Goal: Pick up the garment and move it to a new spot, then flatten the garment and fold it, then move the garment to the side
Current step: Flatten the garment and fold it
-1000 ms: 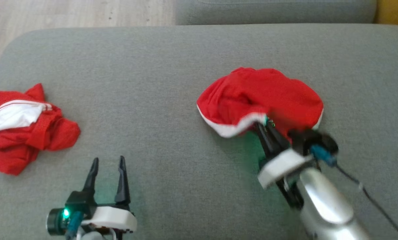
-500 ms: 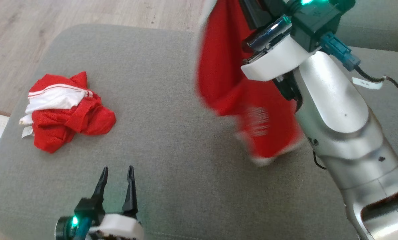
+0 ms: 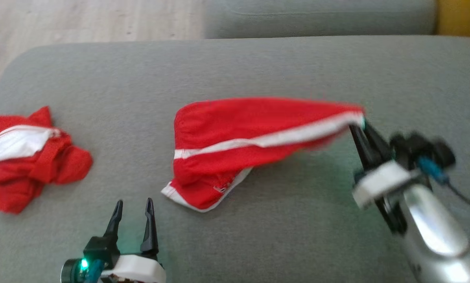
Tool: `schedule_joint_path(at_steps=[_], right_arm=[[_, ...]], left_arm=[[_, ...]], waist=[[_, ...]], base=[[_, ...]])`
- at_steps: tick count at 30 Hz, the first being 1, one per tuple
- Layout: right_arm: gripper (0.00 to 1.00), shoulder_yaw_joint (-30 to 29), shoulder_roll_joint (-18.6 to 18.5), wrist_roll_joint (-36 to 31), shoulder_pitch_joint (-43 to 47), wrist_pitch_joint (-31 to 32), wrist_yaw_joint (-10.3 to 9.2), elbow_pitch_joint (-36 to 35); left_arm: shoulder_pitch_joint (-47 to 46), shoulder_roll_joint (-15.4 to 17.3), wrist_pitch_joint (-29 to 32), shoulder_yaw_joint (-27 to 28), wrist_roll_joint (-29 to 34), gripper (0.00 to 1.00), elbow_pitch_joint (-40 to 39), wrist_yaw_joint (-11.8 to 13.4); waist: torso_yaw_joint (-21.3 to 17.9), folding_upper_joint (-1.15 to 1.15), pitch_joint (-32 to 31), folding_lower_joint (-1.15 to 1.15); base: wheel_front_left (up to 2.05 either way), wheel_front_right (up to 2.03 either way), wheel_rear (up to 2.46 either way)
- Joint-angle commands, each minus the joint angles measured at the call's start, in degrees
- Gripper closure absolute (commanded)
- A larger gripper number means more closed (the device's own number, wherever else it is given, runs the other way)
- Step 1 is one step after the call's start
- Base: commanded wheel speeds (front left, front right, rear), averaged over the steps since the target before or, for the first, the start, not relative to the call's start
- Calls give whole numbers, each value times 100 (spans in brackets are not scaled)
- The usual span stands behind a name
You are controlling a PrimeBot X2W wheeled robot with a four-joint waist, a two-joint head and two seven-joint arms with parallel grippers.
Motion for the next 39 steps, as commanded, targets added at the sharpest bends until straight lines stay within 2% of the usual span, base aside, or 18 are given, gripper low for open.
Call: schedule_joint_path(at_steps=[1,2,6,12,20,27,31,34,39], right_arm=[[53,-113,55,4,98,-37,-5,34],[0,-256,100,-37,229,-37,-5,186],[0,-866,450,-279,562,-37,-5,365],[0,-1454,905,-549,893,-37,-5,49],[0,-1491,1045,-687,1241,-37,-5,70],[0,-1317,1052,-524,1304,-37,-5,45],[0,-1254,1053,-501,1212,-37,-5,-5],[0,-1194,1053,-466,1148,-37,-5,-19],[0,-1087,1053,-409,1061,-37,-5,3]], left_arm=[[-218,20,-30,181,48,0,-177,-1],[-212,20,-30,181,47,0,-173,1],[-197,20,-30,239,125,0,-163,39],[-212,20,-30,410,242,0,-219,90],[-107,20,-30,452,242,0,-265,108],[-80,20,-30,453,51,0,-441,75],[-363,20,-30,216,-246,0,-407,-248],[-715,20,-30,-54,-636,0,-89,-512],[-1270,20,-30,-385,-1306,0,392,-760]], waist=[[-213,0,-8,0],[-264,0,-20,0],[-432,0,-76,0],[-493,0,-116,0],[-419,0,-223,0],[-461,0,-176,0],[-507,0,-11,0],[-579,0,114,0],[-759,0,273,0]], base=[[0,0,0],[0,0,0],[0,0,0],[0,0,0],[0,0,0],[0,0,0],[0,0,0],[0,0,0],[0,0,0]])
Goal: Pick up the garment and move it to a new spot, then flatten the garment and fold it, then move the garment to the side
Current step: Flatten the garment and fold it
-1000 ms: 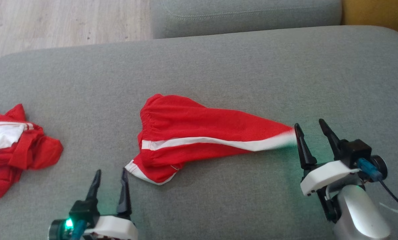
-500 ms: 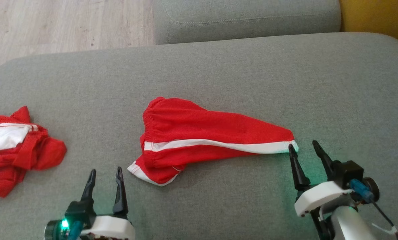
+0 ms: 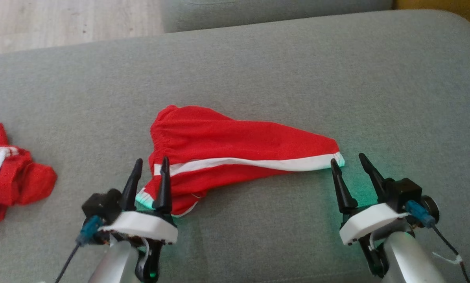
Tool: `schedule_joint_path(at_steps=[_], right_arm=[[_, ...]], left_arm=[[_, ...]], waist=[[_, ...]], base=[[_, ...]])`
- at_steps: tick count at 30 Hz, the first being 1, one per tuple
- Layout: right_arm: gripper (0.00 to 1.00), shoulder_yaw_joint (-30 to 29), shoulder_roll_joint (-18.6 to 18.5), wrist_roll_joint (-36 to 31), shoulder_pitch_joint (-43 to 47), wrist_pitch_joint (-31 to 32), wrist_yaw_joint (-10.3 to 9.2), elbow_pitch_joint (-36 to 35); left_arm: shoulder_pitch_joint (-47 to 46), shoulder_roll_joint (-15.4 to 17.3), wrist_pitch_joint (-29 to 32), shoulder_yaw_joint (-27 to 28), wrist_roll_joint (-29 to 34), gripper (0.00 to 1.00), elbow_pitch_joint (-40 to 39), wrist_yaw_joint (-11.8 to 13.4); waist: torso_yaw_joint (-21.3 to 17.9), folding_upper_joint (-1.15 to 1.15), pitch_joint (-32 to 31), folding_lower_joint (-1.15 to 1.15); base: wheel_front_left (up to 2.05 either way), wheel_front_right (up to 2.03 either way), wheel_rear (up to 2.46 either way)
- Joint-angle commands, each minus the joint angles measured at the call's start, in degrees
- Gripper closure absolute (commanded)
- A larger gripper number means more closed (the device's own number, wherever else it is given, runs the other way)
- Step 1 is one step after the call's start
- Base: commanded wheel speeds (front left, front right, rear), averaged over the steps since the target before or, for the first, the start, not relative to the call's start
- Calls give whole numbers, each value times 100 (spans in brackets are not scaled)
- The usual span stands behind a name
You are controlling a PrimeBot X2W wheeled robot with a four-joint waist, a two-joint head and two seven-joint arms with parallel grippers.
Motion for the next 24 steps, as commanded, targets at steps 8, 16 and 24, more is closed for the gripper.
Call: schedule_joint_path(at_steps=[8,16,24], right_arm=[[0,85,7,56,-189,-38,-5,-148],[0,112,7,129,-199,-38,-5,-155],[0,138,7,176,-227,-38,-5,-64]], left_arm=[[-471,32,-30,-37,-475,0,616,-78],[-599,67,-30,-637,-1062,0,609,-81],[-585,150,-30,-497,-919,100,255,-82]], waist=[[-199,0,135,-1],[-136,0,185,-1],[-37,0,202,-1]], base=[[0,0,0],[0,0,0],[0,0,0]])
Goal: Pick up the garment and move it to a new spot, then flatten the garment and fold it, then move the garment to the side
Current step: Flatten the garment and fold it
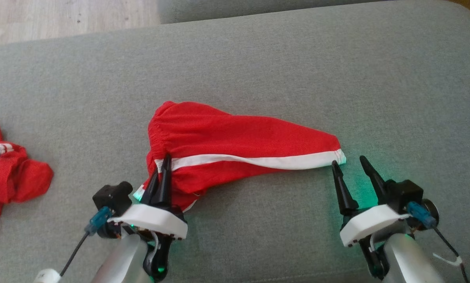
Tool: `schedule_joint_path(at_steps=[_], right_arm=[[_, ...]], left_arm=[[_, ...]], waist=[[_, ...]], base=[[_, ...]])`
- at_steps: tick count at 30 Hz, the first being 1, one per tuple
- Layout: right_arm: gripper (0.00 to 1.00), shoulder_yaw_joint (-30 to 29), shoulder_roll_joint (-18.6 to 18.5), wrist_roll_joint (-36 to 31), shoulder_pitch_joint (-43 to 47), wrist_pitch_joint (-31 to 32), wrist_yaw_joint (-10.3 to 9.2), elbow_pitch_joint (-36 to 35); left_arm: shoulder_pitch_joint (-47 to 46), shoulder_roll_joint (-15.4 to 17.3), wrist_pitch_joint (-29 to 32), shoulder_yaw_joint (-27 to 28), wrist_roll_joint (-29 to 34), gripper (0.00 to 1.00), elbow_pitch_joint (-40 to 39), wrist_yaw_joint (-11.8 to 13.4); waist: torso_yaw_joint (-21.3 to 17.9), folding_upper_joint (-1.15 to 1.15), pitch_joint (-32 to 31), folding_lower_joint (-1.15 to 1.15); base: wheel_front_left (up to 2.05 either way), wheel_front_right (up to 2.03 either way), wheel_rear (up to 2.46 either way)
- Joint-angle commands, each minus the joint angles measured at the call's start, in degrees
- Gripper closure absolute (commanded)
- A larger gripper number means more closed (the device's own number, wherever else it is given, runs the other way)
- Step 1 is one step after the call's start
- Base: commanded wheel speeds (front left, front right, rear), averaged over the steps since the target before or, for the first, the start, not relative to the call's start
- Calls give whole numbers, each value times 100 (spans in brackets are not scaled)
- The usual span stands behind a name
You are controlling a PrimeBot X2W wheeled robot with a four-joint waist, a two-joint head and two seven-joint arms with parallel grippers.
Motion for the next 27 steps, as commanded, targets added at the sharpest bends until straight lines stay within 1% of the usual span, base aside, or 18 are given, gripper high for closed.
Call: schedule_joint_path(at_steps=[1,6,10,12,13,17,18,19,20,22,24,25,27], right_arm=[[0,128,7,30,-225,-38,-5,-51],[0,51,7,152,-358,-38,-5,402],[0,16,7,276,-572,-38,-5,699],[0,59,7,345,-708,-38,-5,907],[0,112,7,278,-825,-38,-5,1172],[0,317,7,278,-976,-38,-5,1658],[23,375,7,266,-995,-38,-5,1814],[95,447,7,271,-1011,-34,-5,1980],[100,525,7,321,-1025,-22,-5,2133],[100,577,7,458,-1081,-20,-5,2363],[100,566,7,531,-1160,-28,-5,2438],[100,553,7,578,-1197,-32,-5,2406],[100,498,7,734,-1250,-34,-5,2086]], left_arm=[[-145,75,-30,201,70,100,-182,10],[-75,63,-30,297,273,100,-387,9],[1,50,-30,241,350,100,-438,9],[25,39,-30,176,359,100,-449,9],[35,29,-30,126,366,100,-452,9],[13,12,-30,23,389,100,-444,9],[3,8,-30,5,397,100,-445,9],[-2,4,-30,2,396,100,-446,9],[-4,1,-30,1,399,100,-448,9],[-1,-6,-30,3,396,100,-453,9],[-5,-11,-30,41,415,100,-491,9],[-10,-13,-30,56,432,100,-525,9],[-52,-11,-30,67,473,100,-641,9]], waist=[[39,0,3,0],[164,0,36,0],[233,0,75,0],[279,0,106,0],[323,0,129,0],[398,0,178,0],[415,0,192,0],[425,0,195,0],[431,0,198,0],[444,0,185,0],[453,0,152,0],[451,0,115,0],[446,0,35,0]], base=[[0,0,0],[0,0,0],[0,0,0],[0,0,0],[0,0,0],[0,0,0],[0,0,0],[0,0,0],[0,0,0],[0,0,0],[0,0,0],[0,0,0],[0,0,0]])
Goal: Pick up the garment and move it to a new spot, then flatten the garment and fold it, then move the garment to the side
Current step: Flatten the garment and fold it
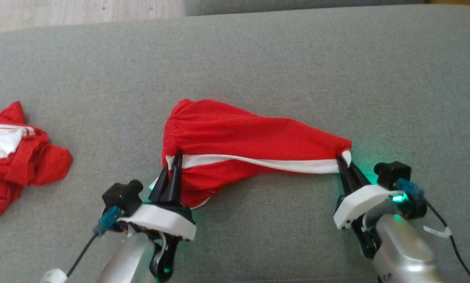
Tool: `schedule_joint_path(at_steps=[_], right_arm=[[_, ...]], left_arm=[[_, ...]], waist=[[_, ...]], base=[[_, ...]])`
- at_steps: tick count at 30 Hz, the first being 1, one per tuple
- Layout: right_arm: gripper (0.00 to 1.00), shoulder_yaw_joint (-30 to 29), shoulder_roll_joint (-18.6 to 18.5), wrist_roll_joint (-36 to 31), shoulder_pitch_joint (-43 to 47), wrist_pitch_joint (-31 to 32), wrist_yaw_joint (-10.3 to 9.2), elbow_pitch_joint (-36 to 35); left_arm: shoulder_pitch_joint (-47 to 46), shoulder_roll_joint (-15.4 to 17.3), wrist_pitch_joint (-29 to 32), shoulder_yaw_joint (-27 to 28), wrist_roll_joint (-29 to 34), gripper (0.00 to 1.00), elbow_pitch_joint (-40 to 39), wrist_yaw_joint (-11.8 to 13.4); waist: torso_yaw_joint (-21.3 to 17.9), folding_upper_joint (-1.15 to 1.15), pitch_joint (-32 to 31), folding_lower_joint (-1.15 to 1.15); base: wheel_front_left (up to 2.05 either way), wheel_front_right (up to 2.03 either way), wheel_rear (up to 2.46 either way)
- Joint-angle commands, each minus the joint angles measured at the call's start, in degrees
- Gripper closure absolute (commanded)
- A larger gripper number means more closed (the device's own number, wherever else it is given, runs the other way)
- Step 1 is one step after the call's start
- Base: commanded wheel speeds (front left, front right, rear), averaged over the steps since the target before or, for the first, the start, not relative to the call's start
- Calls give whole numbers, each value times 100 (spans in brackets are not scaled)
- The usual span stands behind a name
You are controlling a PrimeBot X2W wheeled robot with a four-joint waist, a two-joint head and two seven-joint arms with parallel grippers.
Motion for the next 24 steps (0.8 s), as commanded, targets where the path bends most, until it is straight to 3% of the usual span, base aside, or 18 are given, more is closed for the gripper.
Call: schedule_joint_path(at_steps=[1,5,7,16,20,24], right_arm=[[100,86,24,130,-17,10,-5,-328],[100,35,23,497,-304,9,-5,-1153],[100,54,-24,682,-601,8,-5,-1492],[100,311,-581,1433,-2091,192,-5,-2442],[100,293,-806,1552,-2646,449,-5,-2510],[100,211,-946,1479,-3201,595,-5,-2309]], left_arm=[[-228,61,-30,199,75,100,-293,9],[-682,316,-30,202,15,100,-576,9],[-1082,596,-30,67,-3,100,-675,9],[-2901,1606,47,-499,-485,100,-735,9],[-3487,1783,150,-608,-609,100,-655,9],[-3919,1723,143,-626,-650,100,-472,9]], waist=[[-12,0,-99,0],[-21,0,-382,0],[-34,0,-562,0],[-107,0,-961,0],[-119,0,-777,0],[-130,0,-378,0]], base=[[0,0,0],[0,0,0],[0,0,0],[0,0,0],[0,0,0],[0,0,0]])
